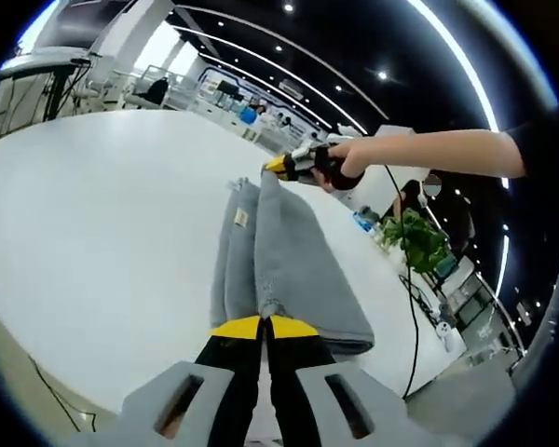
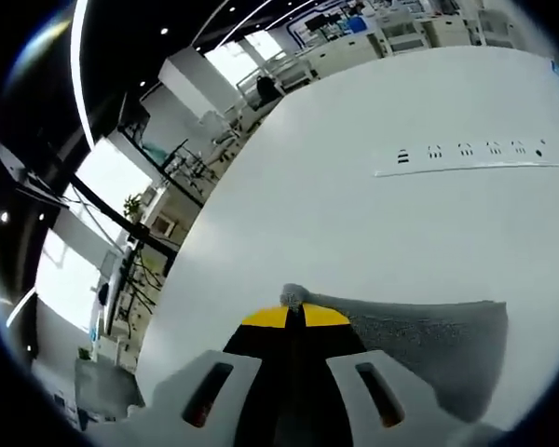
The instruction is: Fold the towel on the table until its edges align and the towel forms a compact rectangular stack.
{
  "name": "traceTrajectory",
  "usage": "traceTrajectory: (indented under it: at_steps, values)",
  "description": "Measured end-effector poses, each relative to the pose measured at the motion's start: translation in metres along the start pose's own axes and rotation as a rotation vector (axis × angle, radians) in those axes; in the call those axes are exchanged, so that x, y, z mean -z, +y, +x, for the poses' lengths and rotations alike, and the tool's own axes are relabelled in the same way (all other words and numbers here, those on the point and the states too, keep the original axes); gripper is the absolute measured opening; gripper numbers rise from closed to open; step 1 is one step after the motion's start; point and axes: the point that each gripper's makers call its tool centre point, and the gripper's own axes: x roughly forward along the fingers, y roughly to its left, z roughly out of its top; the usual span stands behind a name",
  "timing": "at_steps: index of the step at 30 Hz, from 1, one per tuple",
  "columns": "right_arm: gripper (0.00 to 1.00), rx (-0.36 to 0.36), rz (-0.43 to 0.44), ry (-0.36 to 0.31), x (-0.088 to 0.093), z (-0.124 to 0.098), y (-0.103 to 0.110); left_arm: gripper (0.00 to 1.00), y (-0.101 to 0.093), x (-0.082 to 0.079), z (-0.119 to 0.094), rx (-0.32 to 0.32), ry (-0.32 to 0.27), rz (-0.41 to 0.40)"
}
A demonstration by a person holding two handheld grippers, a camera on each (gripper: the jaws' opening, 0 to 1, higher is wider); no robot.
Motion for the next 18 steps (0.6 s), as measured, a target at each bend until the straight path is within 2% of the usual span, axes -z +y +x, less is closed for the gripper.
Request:
traceTrajectory:
  at_steps: [5,18]
  values:
    - [0.01,0.000,0.052,-0.004,0.005,0.007,-0.004,0.01,0.005,0.006,0.002,-0.014,0.007,-0.025]
    - [0.01,0.003,0.075,0.012,0.015,0.026,-0.015,0.01,0.017,0.013,0.006,-0.065,0.028,-0.049]
